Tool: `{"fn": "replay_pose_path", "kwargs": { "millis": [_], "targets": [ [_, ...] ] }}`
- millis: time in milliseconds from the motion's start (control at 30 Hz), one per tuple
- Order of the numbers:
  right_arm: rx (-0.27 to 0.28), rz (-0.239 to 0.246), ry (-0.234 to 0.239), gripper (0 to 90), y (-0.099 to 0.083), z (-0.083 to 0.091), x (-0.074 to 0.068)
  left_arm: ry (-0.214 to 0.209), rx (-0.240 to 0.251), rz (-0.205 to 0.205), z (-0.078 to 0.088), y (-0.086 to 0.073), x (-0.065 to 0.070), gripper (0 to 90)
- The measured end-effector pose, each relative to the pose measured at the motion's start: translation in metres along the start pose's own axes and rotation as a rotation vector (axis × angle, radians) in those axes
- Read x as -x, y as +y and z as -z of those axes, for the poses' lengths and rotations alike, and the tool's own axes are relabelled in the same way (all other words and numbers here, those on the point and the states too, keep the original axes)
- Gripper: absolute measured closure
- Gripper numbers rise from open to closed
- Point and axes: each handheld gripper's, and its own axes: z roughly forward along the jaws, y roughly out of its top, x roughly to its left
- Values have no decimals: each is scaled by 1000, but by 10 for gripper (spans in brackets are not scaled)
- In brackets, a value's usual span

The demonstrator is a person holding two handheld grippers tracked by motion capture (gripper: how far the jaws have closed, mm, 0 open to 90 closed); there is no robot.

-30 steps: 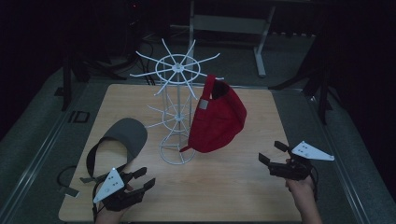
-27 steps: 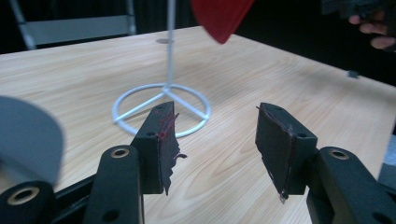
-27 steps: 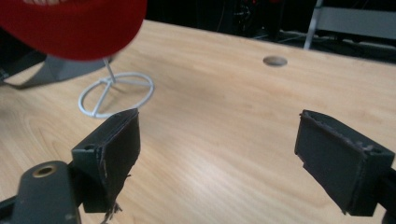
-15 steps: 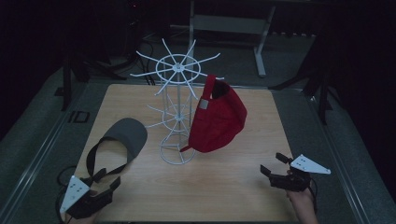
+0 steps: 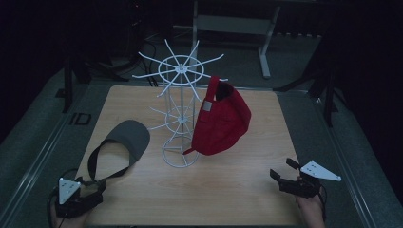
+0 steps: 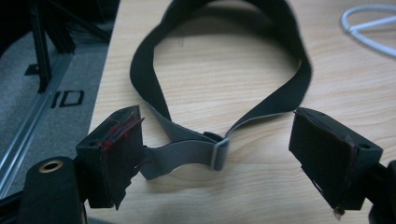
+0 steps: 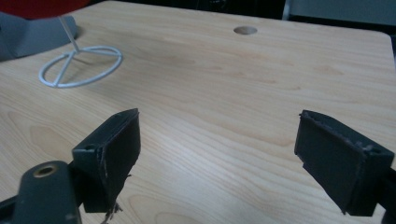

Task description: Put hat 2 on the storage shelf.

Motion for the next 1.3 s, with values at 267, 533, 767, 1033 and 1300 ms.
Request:
{"fn": "replay_pose_path", "kwargs": {
  "millis": [267,533,767,1033,1300],
  "targets": [
    [-17,-6,8,143,-7,-4,2,-50,-92,1,-24,3,-7,186],
    [-23,-8,-3,143,-9,-4,4,-61,-134,-19,-34,7,-10,329],
    [-26,-17,-8,144,-11,-4,6,-94,-136,-17,-39,10,-11,575],
    [-31,-23,-8,144,-13,-4,7,-118,-131,-25,-45,15,-9,833],
    [-28,-29,-10,144,-13,-2,9,-118,-52,-100,-34,27,1,851]
  ]
}}
